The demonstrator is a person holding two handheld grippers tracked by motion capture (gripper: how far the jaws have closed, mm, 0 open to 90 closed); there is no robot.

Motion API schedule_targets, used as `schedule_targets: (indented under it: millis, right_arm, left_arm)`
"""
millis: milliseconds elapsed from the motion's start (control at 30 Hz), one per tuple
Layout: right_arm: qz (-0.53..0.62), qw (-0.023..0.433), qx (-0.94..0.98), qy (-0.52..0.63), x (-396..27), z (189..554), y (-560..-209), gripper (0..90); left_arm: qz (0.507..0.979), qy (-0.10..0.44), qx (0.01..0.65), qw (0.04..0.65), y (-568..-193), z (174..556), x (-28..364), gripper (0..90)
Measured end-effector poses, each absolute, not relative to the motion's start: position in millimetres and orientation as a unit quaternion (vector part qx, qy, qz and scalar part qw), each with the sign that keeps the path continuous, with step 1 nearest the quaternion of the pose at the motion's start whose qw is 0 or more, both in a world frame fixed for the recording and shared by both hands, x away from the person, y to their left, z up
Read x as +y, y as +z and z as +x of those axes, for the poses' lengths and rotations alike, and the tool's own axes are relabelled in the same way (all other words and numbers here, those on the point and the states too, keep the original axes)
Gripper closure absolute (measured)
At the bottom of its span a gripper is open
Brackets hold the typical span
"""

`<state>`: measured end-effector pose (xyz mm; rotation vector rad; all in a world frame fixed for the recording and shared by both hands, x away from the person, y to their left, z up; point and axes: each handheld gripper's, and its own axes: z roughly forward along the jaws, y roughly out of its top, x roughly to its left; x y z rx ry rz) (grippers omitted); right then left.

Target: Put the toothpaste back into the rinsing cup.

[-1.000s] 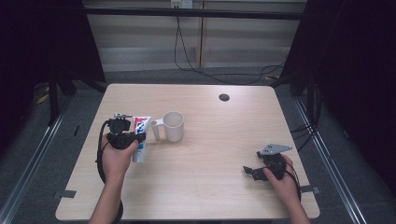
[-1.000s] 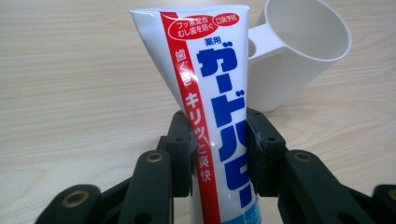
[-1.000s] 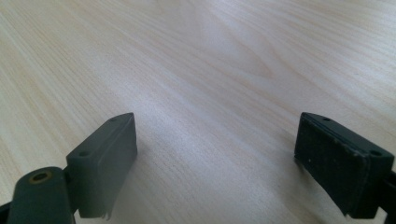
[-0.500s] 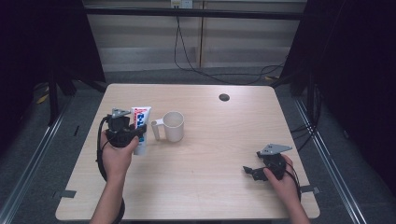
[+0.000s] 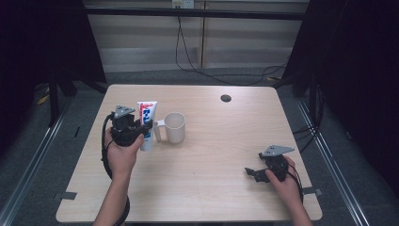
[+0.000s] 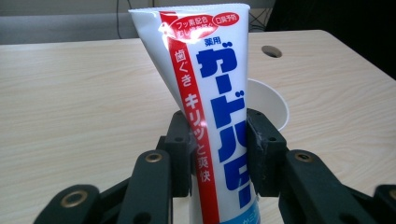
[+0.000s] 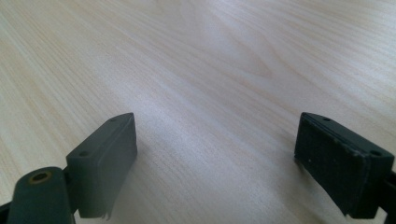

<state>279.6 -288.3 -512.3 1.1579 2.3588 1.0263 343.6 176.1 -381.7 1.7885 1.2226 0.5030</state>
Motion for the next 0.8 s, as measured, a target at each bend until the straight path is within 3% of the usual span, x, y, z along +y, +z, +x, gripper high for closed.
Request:
schedule_targets:
  millis: [800]
  right_arm:
    - [0.405,0.16,0.826,0.359,-288,280,-512,12.6]
  left_arm:
    - [0.713,0.218,0.465,0.476,-378,354,148,66.1]
